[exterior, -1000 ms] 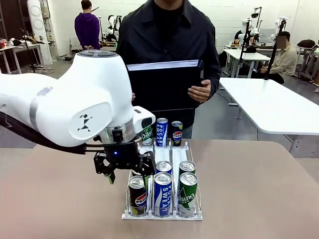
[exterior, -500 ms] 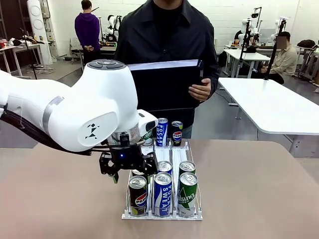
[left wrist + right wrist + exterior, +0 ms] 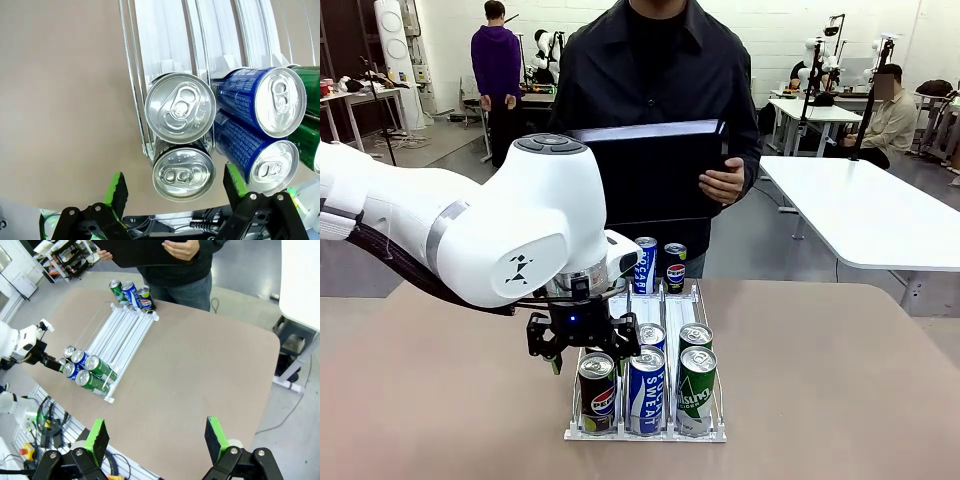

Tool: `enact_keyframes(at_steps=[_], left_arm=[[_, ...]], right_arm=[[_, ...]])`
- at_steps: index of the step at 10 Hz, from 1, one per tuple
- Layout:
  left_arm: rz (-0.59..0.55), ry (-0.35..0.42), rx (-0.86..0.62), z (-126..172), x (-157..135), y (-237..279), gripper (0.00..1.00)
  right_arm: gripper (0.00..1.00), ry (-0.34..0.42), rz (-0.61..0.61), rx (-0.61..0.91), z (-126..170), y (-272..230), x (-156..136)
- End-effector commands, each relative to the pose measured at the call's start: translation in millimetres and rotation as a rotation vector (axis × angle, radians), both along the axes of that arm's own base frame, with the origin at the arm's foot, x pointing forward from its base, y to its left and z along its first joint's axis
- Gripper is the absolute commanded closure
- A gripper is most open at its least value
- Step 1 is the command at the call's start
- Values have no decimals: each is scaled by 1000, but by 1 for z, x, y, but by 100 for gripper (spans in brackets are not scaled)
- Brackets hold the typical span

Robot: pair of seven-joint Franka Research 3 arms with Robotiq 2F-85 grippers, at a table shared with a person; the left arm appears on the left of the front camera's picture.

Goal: Retrieve and hand over the desired beverage to the person.
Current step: Pick up a can of the same type that the person held from the Automatic Can Dispenser.

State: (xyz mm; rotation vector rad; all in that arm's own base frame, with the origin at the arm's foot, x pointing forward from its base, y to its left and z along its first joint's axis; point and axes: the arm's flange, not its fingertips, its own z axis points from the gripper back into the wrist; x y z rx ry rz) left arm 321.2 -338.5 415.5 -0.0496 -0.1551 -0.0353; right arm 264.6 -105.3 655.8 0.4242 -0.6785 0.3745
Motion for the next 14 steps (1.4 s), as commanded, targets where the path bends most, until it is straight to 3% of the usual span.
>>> enact_keyframes(at_steps=[1,4,5,6,7,9,10,12,14], left_arm=[[34,-34,3,-4,6,-9,0],[49,-33,13,-8,10,-9,0],[35,-35,12,-8,10,-10,55],[42,-23,15,-8,10,-9,56],[43,-20,14,-8,10,-9,100],[51,1,14,-9,11,-8,100],[53,8,16,-9,11,-8,81],[55,18,20,-9,11,-8,100],[46,30,26,-7,9,-10,100]], right_arm=[[0,-6,25,22,-1,0,0],[0,-6,25,22,-1,0,0],[0,-6,25,22,-1,0,0],[0,-6,25,22,-1,0,0],[0,-6,25,22,-1,0,0],[0,-6,25,22,-1,0,0],[0,-6,25,22,-1,0,0],[0,-6,25,22,-1,0,0],[0,-6,25,22,-1,0,0]])
